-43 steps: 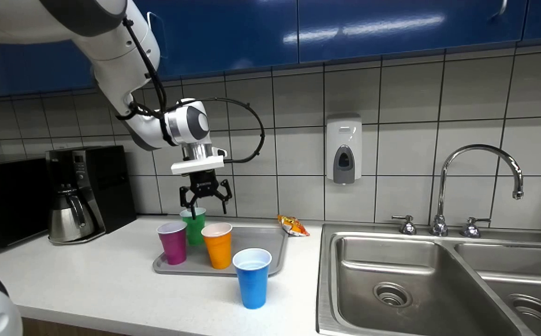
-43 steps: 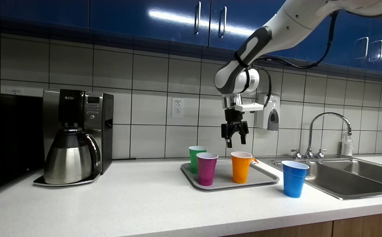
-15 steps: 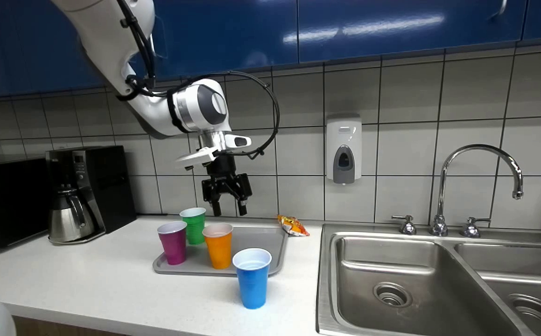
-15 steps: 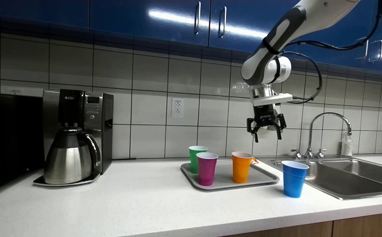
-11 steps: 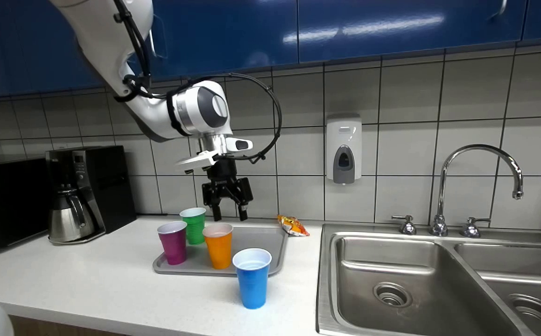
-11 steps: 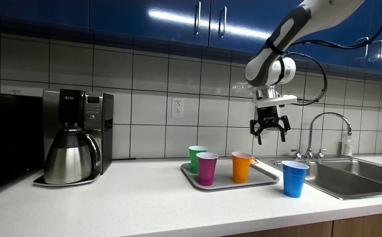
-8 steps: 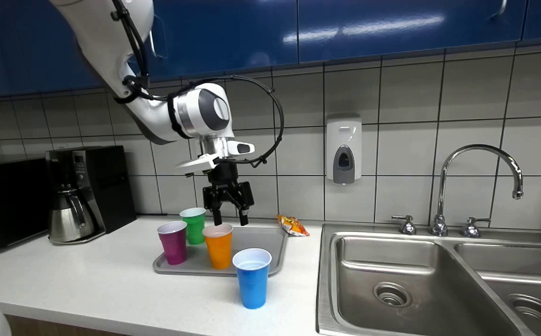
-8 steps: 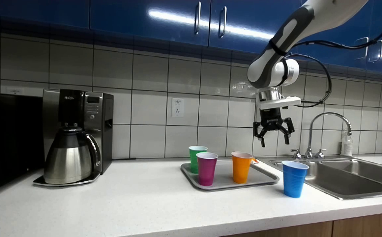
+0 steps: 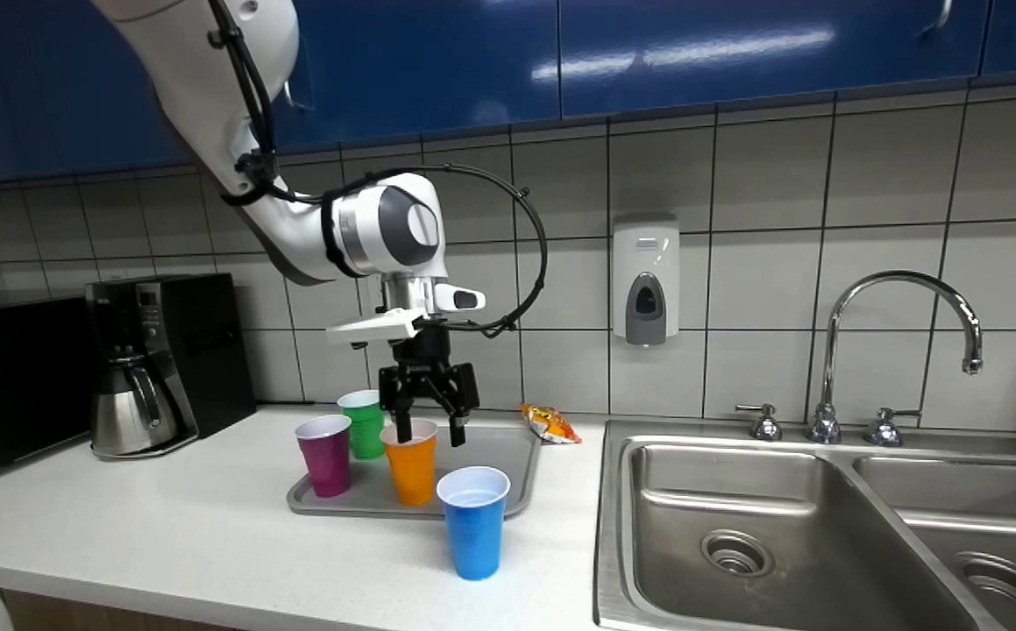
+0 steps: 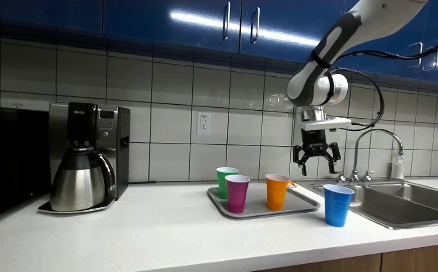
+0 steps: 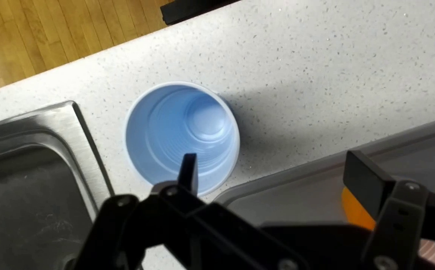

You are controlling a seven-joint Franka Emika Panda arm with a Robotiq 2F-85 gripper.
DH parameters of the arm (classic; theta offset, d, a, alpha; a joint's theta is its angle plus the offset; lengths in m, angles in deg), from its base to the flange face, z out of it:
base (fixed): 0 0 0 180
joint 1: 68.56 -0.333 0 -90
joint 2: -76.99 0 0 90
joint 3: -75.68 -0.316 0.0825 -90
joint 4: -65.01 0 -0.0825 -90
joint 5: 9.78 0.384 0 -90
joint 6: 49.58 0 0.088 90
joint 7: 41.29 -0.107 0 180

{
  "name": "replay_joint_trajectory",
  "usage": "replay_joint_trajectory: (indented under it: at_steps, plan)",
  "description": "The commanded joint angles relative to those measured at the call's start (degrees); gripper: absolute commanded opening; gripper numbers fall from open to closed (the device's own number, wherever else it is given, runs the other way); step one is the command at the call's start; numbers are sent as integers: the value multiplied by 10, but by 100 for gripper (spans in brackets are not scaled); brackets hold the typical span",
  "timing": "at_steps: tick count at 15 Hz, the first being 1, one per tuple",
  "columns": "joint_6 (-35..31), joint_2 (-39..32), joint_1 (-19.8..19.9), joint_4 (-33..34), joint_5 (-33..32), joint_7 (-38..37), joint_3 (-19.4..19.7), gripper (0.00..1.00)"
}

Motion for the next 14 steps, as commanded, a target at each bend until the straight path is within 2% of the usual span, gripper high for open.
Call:
replay_joint_trajectory:
  at_steps: [1, 5, 14]
  plan:
    - [-18, -3, 10, -12, 16, 62, -7, 100]
    - [-22, -16, 9, -17, 14, 93, -7, 100]
    - [-38, -55, 8, -14, 5, 114, -6, 100]
